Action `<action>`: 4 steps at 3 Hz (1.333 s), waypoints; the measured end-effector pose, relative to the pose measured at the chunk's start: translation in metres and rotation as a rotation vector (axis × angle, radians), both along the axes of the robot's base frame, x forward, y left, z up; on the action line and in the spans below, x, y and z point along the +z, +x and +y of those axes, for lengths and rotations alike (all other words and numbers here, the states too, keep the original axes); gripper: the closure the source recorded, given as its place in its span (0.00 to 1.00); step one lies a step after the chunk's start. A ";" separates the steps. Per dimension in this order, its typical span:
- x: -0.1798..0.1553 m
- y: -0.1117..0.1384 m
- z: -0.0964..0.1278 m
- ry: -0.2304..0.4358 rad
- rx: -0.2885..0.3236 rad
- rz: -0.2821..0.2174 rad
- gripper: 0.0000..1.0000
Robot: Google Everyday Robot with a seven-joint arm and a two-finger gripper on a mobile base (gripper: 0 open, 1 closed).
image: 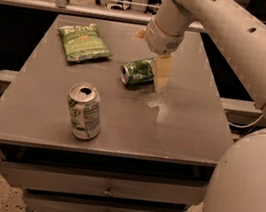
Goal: Knock green can over
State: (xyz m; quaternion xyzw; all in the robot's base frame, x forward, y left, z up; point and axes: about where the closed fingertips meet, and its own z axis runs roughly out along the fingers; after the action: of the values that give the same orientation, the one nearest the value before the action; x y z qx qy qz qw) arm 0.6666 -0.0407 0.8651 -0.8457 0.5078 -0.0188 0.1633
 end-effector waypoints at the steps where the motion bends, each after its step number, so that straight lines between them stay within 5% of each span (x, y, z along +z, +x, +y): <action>1: 0.001 0.001 -0.003 0.015 -0.014 0.001 0.00; 3: 0.018 0.019 -0.069 0.353 -0.318 0.019 0.00; 4: 0.045 0.020 -0.123 0.544 -0.490 -0.058 0.00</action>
Offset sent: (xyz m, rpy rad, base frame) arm 0.0319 -0.0817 0.0299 0.3642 0.0297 -0.3459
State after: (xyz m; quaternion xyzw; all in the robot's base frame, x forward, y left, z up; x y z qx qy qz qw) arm 0.6865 -0.1638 0.9103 -0.6237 0.6768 0.0545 0.3872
